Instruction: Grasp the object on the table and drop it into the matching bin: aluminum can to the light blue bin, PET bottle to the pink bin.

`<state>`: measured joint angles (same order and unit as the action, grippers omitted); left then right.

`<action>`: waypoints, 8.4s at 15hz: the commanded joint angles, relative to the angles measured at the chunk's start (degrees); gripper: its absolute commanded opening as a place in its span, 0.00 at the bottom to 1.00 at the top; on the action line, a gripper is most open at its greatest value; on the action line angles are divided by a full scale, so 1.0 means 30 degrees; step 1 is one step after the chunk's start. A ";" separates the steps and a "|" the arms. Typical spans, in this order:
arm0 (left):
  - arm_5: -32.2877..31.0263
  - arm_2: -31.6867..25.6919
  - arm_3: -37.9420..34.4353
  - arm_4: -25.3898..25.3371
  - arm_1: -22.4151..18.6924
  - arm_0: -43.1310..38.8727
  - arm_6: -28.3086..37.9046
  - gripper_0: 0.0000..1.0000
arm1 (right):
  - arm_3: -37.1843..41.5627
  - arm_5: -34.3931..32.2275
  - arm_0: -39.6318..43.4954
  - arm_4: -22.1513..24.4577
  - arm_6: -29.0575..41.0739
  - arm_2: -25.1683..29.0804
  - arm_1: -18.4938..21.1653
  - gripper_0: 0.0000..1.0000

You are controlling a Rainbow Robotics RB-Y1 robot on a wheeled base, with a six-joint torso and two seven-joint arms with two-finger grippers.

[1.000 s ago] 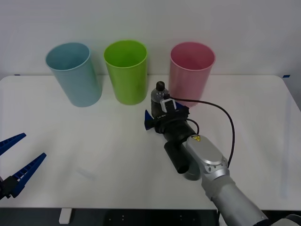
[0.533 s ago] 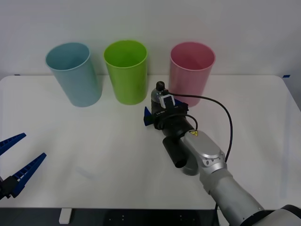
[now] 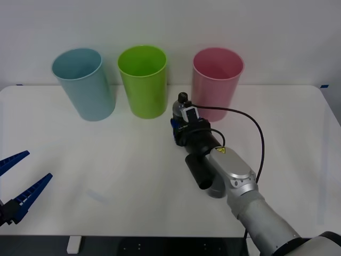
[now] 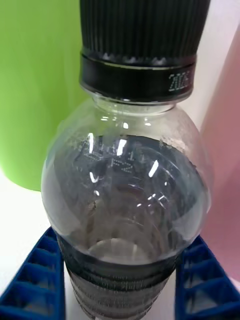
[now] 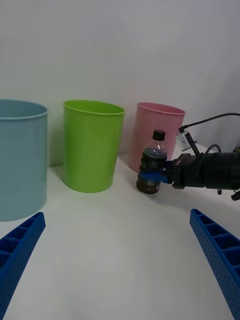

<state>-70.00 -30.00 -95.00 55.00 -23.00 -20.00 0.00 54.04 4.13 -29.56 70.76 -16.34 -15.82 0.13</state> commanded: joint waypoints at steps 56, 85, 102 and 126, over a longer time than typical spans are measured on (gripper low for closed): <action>0.0000 0.0000 0.0000 0.0000 0.0000 0.0000 0.0000 1.00 | 1.0462 -0.7382 -0.1132 -0.2199 1.4850 0.0001 1.2937 0.00; 0.0000 0.0000 0.0000 0.0000 0.0000 0.0000 0.0000 1.00 | 0.4602 -0.9433 -0.4853 -0.1203 1.3561 0.0118 1.1677 1.00; 0.0000 0.0000 0.0000 0.0000 0.0000 0.0000 0.0000 1.00 | 0.9700 -1.4999 0.1739 -0.0823 1.1921 0.4395 1.2468 1.00; 0.0000 0.0000 0.0000 0.0000 0.0000 0.0000 0.0000 1.00 | 1.1575 -2.6601 1.0675 -0.1057 0.9225 1.3712 1.1941 1.00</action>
<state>-70.00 -30.00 -95.00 55.00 -23.00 -20.00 0.00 87.58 -75.79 1.39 67.68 11.03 24.74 36.52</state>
